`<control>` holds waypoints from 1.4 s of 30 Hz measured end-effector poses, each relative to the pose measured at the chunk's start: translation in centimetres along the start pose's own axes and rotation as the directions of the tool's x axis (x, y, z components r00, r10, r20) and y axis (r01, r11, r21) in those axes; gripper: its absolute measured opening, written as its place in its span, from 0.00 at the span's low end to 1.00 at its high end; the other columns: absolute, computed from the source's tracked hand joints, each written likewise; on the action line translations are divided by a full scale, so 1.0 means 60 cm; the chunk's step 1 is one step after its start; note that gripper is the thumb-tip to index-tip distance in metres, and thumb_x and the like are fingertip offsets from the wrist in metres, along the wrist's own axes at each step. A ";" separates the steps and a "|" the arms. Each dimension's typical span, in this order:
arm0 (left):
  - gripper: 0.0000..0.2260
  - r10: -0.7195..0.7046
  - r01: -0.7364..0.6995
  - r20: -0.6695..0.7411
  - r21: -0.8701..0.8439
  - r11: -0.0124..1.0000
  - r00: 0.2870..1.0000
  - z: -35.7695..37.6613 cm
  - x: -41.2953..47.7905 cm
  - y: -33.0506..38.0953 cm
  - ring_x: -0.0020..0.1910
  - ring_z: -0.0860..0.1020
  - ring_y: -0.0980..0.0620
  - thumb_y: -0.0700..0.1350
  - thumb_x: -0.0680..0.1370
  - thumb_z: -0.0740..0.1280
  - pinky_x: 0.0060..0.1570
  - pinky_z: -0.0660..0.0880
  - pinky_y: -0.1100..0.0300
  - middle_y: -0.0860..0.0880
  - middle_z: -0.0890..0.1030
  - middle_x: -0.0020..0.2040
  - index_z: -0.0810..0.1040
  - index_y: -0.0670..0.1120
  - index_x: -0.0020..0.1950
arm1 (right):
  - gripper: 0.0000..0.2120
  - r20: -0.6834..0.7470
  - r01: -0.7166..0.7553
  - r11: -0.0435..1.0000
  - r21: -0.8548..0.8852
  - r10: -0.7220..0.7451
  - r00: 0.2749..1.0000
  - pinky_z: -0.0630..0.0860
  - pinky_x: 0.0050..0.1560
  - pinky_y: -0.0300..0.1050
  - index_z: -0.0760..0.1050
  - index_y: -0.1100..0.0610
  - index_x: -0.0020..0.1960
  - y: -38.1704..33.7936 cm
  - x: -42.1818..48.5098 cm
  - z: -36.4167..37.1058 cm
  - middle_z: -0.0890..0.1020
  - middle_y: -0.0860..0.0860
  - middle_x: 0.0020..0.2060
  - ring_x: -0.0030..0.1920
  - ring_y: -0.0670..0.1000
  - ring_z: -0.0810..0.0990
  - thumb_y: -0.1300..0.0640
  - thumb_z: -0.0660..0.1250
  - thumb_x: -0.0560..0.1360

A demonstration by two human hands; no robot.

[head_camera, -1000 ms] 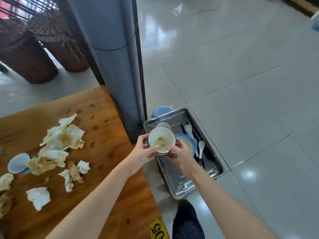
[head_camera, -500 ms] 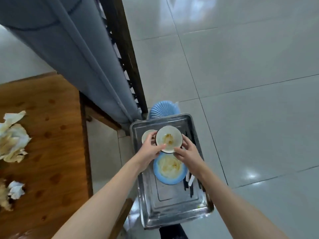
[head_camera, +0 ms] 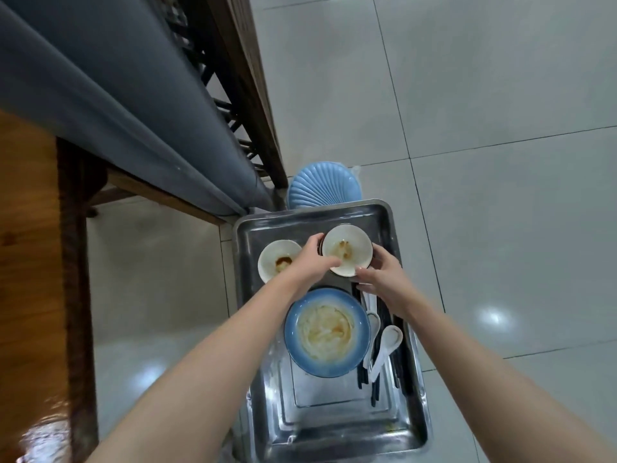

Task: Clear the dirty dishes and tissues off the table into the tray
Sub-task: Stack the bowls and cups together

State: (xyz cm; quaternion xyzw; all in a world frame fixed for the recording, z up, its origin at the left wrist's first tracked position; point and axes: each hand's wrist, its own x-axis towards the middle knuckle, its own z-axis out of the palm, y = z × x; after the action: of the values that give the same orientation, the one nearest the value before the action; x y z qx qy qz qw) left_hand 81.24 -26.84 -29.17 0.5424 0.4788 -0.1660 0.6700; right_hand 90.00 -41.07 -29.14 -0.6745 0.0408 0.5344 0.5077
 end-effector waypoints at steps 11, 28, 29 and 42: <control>0.27 -0.100 0.092 0.021 0.235 0.968 0.995 0.006 0.018 0.001 0.62 0.74 0.45 0.44 0.75 0.70 0.65 0.70 0.48 0.42 0.75 0.63 0.65 0.39 0.71 | 0.28 -0.070 0.014 0.985 -0.173 -0.027 0.997 0.79 0.35 0.38 0.67 0.55 0.70 0.027 0.033 0.011 0.79 0.48 0.53 0.49 0.46 0.80 0.71 0.65 0.72; 0.27 0.031 -0.031 0.006 0.142 0.989 1.000 -0.052 -0.175 0.025 0.59 0.74 0.51 0.41 0.79 0.66 0.46 0.73 0.62 0.46 0.73 0.67 0.61 0.49 0.76 | 0.23 -0.222 0.105 0.949 -0.296 -0.175 0.959 0.73 0.48 0.32 0.72 0.60 0.66 -0.034 -0.125 0.031 0.78 0.55 0.60 0.56 0.46 0.76 0.72 0.66 0.72; 0.25 0.039 -0.040 0.007 0.129 0.991 0.999 -0.061 -0.195 0.027 0.56 0.76 0.51 0.41 0.80 0.65 0.42 0.72 0.63 0.48 0.74 0.63 0.63 0.51 0.75 | 0.23 -0.217 0.119 0.951 -0.287 -0.185 0.958 0.74 0.45 0.31 0.72 0.58 0.66 -0.040 -0.145 0.038 0.79 0.54 0.58 0.55 0.46 0.77 0.71 0.67 0.72; 0.22 0.237 -0.236 -0.021 0.021 0.971 0.971 -0.193 -0.507 -0.034 0.56 0.77 0.52 0.36 0.78 0.65 0.53 0.72 0.54 0.51 0.78 0.58 0.69 0.53 0.69 | 0.22 -0.208 0.312 0.918 -0.243 -0.363 0.908 0.78 0.53 0.40 0.73 0.55 0.64 -0.044 -0.443 0.245 0.80 0.50 0.52 0.51 0.47 0.80 0.71 0.67 0.74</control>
State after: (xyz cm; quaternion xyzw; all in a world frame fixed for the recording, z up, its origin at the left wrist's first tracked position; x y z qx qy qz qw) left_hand 59.63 -26.36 -4.77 0.6035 0.4169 -0.0831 0.6746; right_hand 70.26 -42.03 -5.89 -0.7815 -0.0690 0.3505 0.5115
